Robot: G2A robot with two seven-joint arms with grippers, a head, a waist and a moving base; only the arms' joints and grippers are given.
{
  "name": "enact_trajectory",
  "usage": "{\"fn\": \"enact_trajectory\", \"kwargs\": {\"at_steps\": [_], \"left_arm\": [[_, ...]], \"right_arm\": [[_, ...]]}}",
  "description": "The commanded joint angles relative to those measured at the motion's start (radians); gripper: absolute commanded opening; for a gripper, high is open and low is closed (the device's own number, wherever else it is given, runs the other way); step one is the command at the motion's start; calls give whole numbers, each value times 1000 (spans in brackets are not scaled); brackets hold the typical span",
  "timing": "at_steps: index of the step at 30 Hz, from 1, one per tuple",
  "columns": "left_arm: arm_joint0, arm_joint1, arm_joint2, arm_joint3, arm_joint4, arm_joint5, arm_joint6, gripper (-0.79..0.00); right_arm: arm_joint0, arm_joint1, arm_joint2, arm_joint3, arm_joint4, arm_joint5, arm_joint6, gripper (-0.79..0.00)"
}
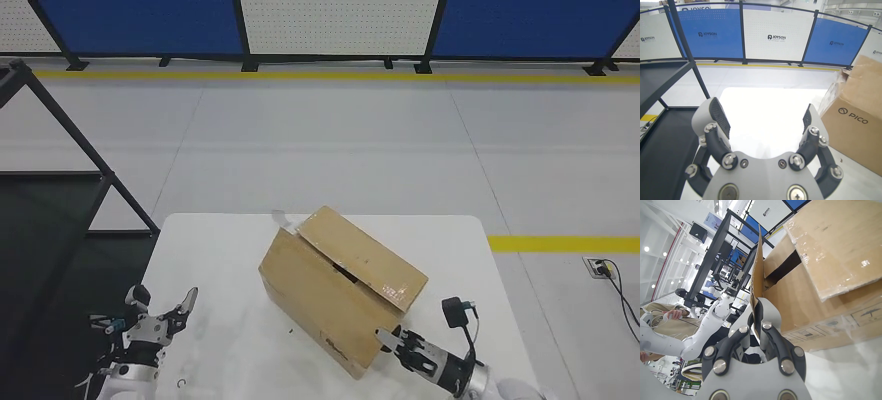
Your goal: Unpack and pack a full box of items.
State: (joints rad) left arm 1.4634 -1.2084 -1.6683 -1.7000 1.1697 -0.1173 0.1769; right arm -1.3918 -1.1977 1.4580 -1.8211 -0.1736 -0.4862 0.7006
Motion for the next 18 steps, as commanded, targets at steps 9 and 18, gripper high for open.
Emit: {"fn": "enact_trajectory", "kwargs": {"at_steps": [9, 18], "left_arm": [[-27, 7, -4, 29, -25, -171, 16, 0], [-22, 13, -17, 30, -24, -235, -4, 0]], "right_arm": [[-52, 19, 71, -18, 10, -59, 18, -785], [-57, 24, 89, -26, -6, -58, 22, -785]]}}
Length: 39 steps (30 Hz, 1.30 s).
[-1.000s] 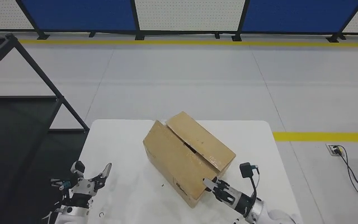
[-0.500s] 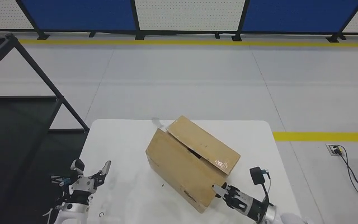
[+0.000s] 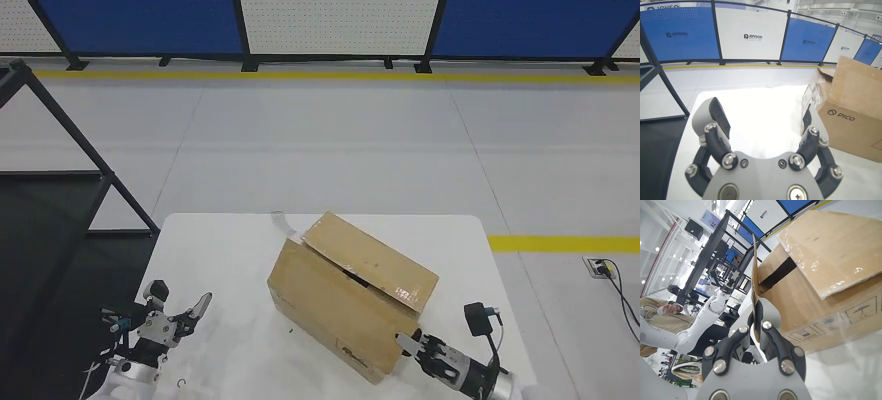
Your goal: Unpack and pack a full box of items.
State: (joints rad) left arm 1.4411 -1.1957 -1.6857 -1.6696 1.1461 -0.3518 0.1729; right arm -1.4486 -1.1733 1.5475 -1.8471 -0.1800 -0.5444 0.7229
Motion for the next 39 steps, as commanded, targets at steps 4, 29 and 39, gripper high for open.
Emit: {"fn": "enact_trajectory", "kwargs": {"at_steps": [4, 29, 39], "left_arm": [[2, 0, 1, -1, 0, 3, -3, 0], [-109, 3, 124, 118, 214, -7, -9, 0], [-133, 5, 189, 158, 273, -83, 12, 0]], "right_arm": [[-1, 0, -10, -8, 7, -3, -4, -785], [66, 55, -62, 70, 279, -213, 340, -785], [84, 82, -79, 73, 297, -207, 346, -785]]}}
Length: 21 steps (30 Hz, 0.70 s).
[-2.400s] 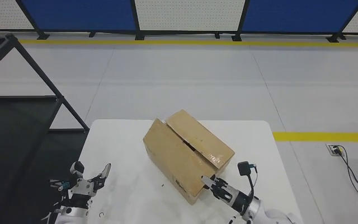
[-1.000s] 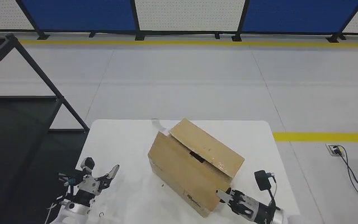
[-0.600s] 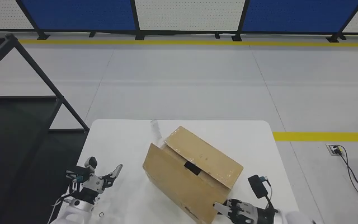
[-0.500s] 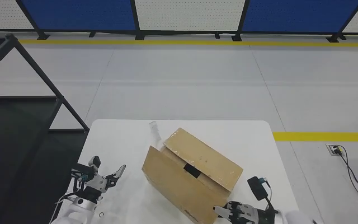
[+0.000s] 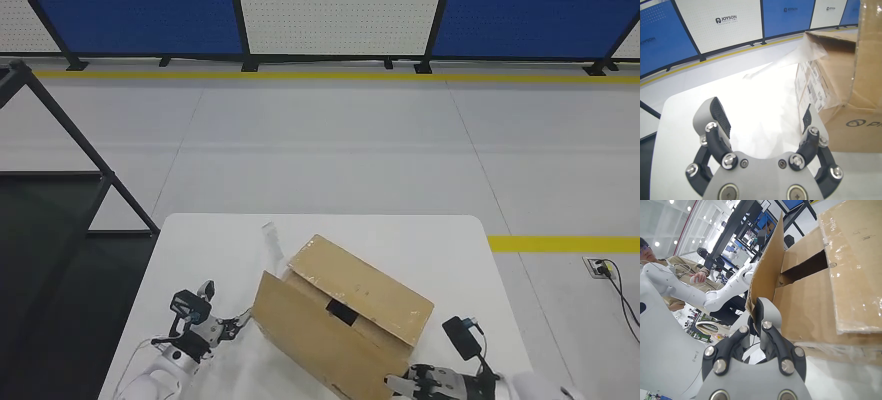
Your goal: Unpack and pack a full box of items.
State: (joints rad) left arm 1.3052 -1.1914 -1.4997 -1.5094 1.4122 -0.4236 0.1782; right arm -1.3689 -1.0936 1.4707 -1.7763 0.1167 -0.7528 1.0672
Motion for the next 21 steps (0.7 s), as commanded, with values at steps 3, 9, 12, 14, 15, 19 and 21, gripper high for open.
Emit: {"fn": "enact_trajectory", "kwargs": {"at_steps": [3, 9, 12, 14, 15, 19, 21], "left_arm": [[9, 3, 2, -4, 14, -17, 16, 0], [22, 6, -2, -12, 5, -22, 26, 0], [28, 7, -2, -16, 3, -24, 29, 0], [30, 8, -1, -18, 1, -24, 30, 0], [30, 8, -1, -18, 1, -23, 31, 0], [27, 9, 0, -18, -4, -14, 37, 0], [21, 9, -7, -13, -16, -1, 35, 0]], "right_arm": [[18, 6, -8, 8, -9, 9, 6, -785], [36, 11, -25, 11, -51, 47, -24, 0], [30, 15, -17, 13, -63, 49, -38, 0], [17, 19, -1, 5, -66, 48, -48, 0], [8, 22, 11, 1, -66, 47, -55, 0], [-40, 31, 69, -16, -72, 48, -91, 0], [-61, 35, 96, -24, -78, 53, -107, 0]]}}
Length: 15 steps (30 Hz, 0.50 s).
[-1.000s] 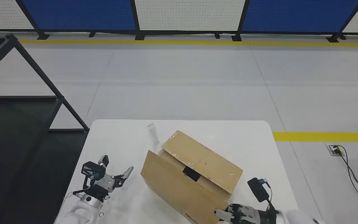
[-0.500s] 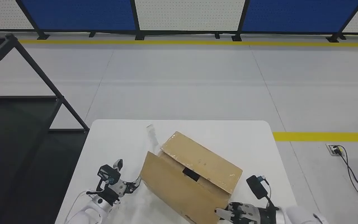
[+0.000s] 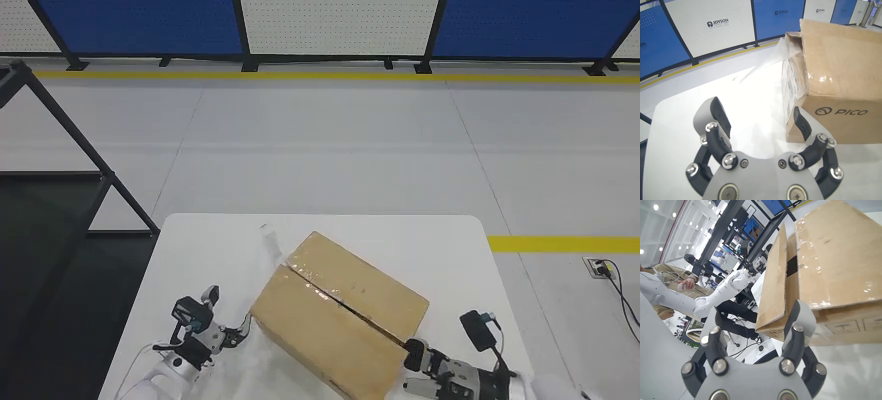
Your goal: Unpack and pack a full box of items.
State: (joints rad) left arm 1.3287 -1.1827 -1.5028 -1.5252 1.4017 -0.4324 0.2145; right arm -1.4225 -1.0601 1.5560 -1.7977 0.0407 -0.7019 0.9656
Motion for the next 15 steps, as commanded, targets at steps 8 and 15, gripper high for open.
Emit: {"fn": "enact_trajectory", "kwargs": {"at_steps": [8, 15], "left_arm": [[-43, -3, -8, 24, -41, 76, -40, 0], [-106, -9, 54, 73, -6, 81, -48, 0]], "right_arm": [[-87, 13, 80, -17, 22, 2, -57, 0], [-106, 18, 76, 4, 25, 33, -74, 0]]}}
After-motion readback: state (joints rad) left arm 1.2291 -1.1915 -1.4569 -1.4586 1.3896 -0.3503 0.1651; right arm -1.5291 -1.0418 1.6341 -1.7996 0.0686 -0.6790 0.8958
